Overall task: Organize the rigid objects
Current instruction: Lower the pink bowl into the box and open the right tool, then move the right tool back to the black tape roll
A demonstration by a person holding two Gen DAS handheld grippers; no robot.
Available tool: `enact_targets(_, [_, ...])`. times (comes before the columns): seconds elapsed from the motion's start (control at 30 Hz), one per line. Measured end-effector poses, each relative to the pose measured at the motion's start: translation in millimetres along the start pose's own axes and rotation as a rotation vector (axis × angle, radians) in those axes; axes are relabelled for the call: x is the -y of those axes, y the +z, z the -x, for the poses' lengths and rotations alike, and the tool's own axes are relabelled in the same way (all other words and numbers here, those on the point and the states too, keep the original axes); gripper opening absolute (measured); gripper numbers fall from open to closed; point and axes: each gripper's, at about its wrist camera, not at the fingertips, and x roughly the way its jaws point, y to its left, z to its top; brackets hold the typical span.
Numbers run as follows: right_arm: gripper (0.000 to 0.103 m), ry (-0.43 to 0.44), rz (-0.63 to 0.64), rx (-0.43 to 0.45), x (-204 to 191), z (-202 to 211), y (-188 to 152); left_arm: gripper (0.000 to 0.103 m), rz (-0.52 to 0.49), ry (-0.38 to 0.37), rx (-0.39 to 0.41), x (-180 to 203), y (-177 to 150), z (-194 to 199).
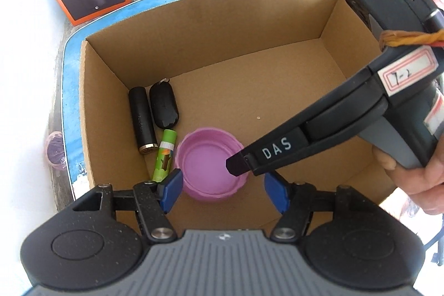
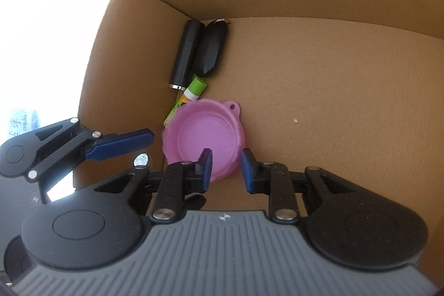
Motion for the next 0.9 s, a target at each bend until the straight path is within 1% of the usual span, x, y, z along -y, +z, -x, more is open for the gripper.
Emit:
enact_targets(0.13, [0.031, 0.052, -0.008, 0.071, 5.9, 13.8, -3.0, 0.067, 0.011, 0.013, 0.049, -2.7, -3.4, 12.7])
enact_targets(0.2, [0.033, 0.083, -0.032, 0.111, 10.8, 25.4, -8.2, 0.067, 0.023, 0.0, 0.086, -4.2, -6.8, 23.9])
enact_targets(0.3, [0.034, 0.135, -0.049, 0.195, 15.0, 51.0, -23.9, 0.067, 0.042, -0.024, 0.154, -5.6, -15.5, 47.4])
enact_targets(0.4, [0.035, 0.18, -0.04, 0.291, 14.8, 84.5, -51.2, 0.069, 0.054, -0.041, 0.238, -4.7, -31.0, 77.0])
enact_targets(0.5, [0.037, 0.216, -0.017, 0.393, 12.9, 117.5, -87.2, 0.071, 0.065, -0.059, 0.319, -3.3, -51.9, 104.8])
enact_targets(0.57, [0.039, 0.229, -0.003, 0.461, 12.1, 137.4, -115.3, 0.072, 0.067, -0.057, 0.367, -0.4, -67.4, 119.1])
enact_targets(0.6, [0.04, 0.231, 0.003, 0.49, 12.1, 144.8, -129.0, 0.073, 0.067, -0.052, 0.392, 2.0, -76.0, 125.8])
enact_targets(0.67, [0.041, 0.221, 0.012, 0.55, 12.3, 153.3, -157.7, 0.077, 0.064, -0.032, 0.437, 8.2, -94.6, 132.3])
enact_targets(0.73, [0.043, 0.186, 0.014, 0.6, 13.1, 153.1, -185.9, 0.079, 0.069, -0.011, 0.462, 15.5, -113.0, 130.9])
enact_targets(0.83, [0.044, 0.11, 0.007, 0.626, 12.5, 137.7, -222.9, 0.08, 0.079, -0.018, 0.457, 26.2, -140.1, 121.0])
enact_targets(0.9, [0.044, 0.087, 0.003, 0.613, 11.1, 119.2, -241.4, 0.08, 0.083, -0.035, 0.44, 34.2, -156.2, 111.5])
